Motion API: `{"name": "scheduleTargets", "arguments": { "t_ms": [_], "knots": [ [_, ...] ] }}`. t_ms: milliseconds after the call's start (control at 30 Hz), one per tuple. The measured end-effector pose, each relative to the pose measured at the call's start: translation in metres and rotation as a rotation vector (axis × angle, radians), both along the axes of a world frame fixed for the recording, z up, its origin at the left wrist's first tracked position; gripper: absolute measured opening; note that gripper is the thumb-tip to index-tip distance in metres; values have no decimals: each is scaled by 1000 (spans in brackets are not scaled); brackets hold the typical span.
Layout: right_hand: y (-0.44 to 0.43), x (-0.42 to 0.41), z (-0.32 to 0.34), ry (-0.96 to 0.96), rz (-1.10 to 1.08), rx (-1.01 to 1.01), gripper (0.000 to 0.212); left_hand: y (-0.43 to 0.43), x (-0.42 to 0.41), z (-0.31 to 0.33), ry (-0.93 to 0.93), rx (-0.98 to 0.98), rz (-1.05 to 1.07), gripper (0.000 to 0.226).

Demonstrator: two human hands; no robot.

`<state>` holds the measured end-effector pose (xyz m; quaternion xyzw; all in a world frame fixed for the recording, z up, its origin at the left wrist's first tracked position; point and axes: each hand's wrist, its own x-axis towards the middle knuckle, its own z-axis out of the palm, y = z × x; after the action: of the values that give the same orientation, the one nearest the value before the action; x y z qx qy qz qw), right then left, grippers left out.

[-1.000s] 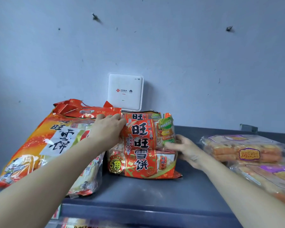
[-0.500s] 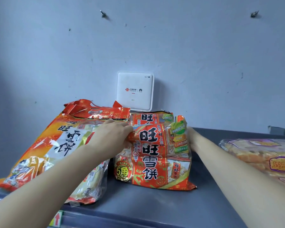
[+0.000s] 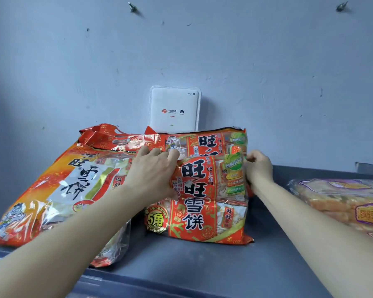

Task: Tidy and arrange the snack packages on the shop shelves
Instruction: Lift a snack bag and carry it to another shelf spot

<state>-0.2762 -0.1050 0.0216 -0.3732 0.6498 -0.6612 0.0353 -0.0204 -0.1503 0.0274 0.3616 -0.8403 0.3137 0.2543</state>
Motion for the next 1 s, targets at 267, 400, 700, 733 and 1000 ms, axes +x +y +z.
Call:
{"name": "scheduleTargets", "arguments": {
  "t_ms": [267, 400, 700, 733, 1000],
  "knots": [
    [16, -28, -16, -99, -29, 146, 13, -9, -46, -1, 4, 38, 22, 83],
    [22, -33, -14, -128, 70, 215, 13, -11, -50, -1, -31, 12, -71, 81],
    [30, -30, 1, -253, -66, -16, 22, -11, -55, 2, -86, 27, -103, 81],
    [31, -27, 5, -194, -157, -106, 21, -10, -54, 1, -88, 18, -101, 81],
    [38, 50, 65, 595, -68, -313, 7, 5, -31, 14, -26, 60, -89, 100]
  ]
}}
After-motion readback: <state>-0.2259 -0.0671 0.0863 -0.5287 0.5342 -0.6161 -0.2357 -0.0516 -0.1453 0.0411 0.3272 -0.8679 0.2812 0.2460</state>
